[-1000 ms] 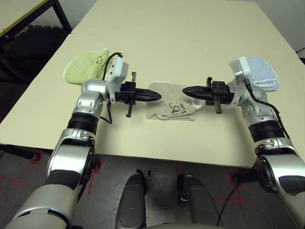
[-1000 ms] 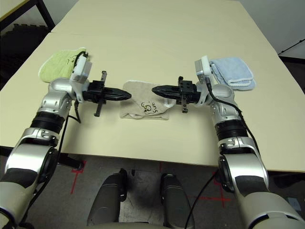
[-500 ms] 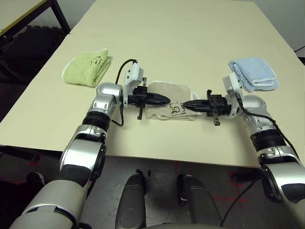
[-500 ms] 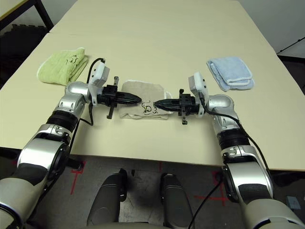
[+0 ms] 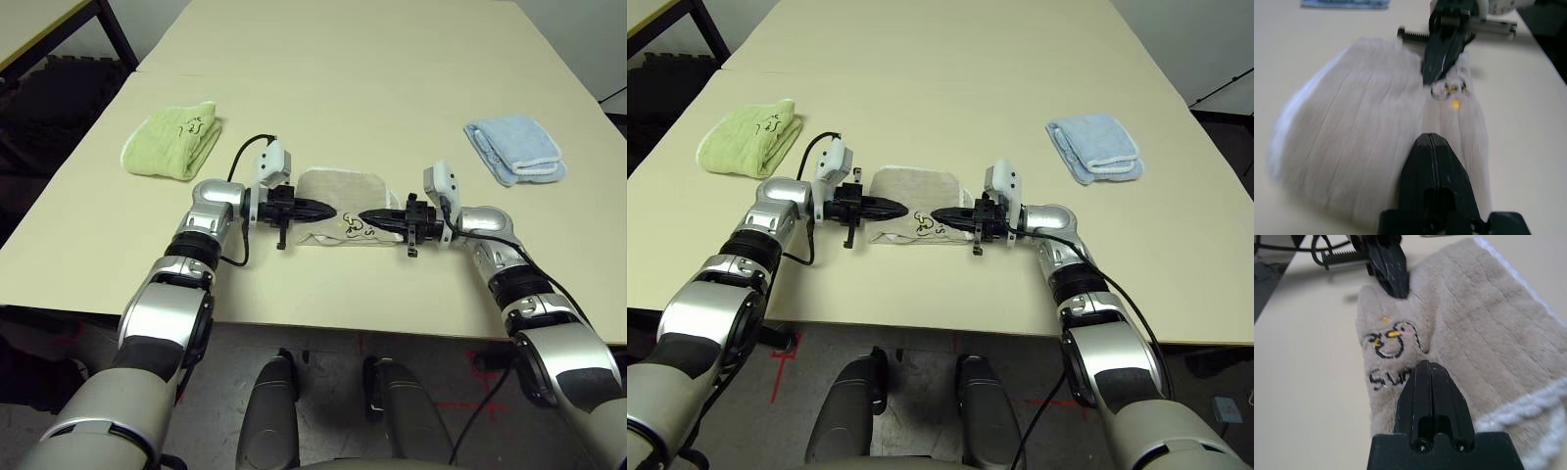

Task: Fold the towel and set it aside.

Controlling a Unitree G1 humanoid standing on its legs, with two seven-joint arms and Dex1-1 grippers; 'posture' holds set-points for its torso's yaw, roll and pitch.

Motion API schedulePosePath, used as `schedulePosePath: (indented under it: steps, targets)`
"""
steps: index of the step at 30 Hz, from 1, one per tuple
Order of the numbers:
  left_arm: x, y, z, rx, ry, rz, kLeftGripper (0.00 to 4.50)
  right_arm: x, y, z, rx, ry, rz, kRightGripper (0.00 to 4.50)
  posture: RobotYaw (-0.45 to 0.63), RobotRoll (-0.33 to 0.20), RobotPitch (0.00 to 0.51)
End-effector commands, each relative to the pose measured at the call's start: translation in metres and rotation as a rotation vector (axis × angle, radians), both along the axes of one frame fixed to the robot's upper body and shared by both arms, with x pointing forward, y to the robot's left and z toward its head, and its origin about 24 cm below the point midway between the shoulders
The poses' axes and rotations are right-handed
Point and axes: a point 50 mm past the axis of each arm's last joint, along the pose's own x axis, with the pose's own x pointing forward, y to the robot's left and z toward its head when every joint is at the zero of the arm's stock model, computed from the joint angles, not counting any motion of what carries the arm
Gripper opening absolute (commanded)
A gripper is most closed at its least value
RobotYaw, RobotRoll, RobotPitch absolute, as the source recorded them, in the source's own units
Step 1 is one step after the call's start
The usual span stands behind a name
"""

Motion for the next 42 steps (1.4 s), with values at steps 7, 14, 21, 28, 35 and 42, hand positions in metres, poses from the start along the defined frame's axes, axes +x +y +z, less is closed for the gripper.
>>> schedulePosePath:
  steps: [7, 14, 21, 28, 35, 42]
  targets:
    - [-0.004, 0.011, -0.012, 0.062, 0.028, 0.013, 0.01, -0.002, -0.004, -0.002, -0.018, -0.005, 0.011, 0.00, 0.02, 0.000, 0.182]
    - [0.001, 0.014, 0.010, 0.017, -0.017, 0.008, 0.01, 0.002, -0.021, 0.035, 0.116, -0.057, 0.018, 0.00, 0.02, 0.000, 0.178]
    - [0.012, -0.003, 0.055, -0.188, -0.088, 0.036, 0.01, 0.015, -0.012, 0.062, 0.170, -0.122, -0.095, 0.00, 0.03, 0.000, 0.177]
    - [0.020, -0.017, 0.044, -0.187, -0.029, 0.144, 0.01, 0.024, 0.022, 0.041, 0.110, -0.098, -0.178, 0.00, 0.04, 0.000, 0.177]
    - [0.019, -0.015, 0.019, -0.120, 0.024, 0.206, 0.01, 0.031, 0.029, 0.028, 0.058, -0.065, -0.272, 0.00, 0.03, 0.000, 0.178]
    - [0.019, -0.006, -0.003, -0.040, 0.032, 0.316, 0.01, 0.032, 0.025, 0.013, -0.019, -0.024, -0.313, 0.00, 0.02, 0.000, 0.177]
